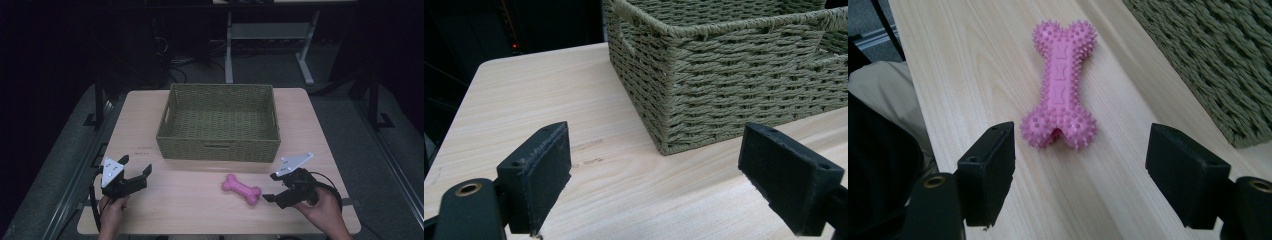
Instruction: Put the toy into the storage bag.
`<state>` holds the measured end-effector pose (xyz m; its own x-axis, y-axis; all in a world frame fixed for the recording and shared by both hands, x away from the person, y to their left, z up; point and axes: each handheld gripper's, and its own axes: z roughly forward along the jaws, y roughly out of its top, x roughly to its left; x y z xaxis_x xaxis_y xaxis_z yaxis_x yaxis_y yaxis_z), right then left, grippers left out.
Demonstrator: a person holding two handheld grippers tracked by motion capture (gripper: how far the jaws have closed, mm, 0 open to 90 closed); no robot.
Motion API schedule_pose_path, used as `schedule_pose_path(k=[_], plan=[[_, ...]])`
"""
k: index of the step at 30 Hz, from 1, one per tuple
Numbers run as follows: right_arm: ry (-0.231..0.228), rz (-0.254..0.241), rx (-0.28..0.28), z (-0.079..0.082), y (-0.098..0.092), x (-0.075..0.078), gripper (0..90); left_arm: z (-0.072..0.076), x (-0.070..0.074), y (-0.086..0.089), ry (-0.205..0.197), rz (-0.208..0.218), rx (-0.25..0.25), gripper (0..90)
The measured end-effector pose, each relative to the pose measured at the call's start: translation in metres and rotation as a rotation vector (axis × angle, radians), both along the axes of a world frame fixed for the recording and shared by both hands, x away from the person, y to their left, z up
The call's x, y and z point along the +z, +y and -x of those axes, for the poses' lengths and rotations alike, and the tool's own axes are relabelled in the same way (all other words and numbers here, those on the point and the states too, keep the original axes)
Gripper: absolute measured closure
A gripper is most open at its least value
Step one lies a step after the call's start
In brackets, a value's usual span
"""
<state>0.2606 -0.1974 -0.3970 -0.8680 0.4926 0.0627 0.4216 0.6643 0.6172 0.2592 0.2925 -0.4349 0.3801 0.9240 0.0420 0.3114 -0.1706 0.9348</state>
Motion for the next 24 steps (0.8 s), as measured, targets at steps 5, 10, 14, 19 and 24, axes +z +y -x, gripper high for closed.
schedule_pose_path(k=[5,10,14,19,24], plan=[[0.009,0.011,0.026,-0.004,0.009,0.001,27.3,0.000,0.000,0.000,-0.002,0.000,0.000,13.0],[0.021,0.031,0.063,-0.008,0.019,-0.001,27.4,0.000,0.000,0.000,-0.002,0.001,0.000,13.0],[0.025,0.039,0.081,-0.011,0.026,-0.001,27.4,0.000,0.001,0.001,-0.002,0.002,-0.002,13.0],[0.035,0.051,0.107,-0.016,0.036,-0.003,27.4,0.000,0.001,0.002,-0.003,0.004,0.001,13.0],[0.047,0.065,0.122,-0.020,0.044,-0.004,27.7,0.000,0.001,0.003,-0.003,0.011,0.002,13.0]])
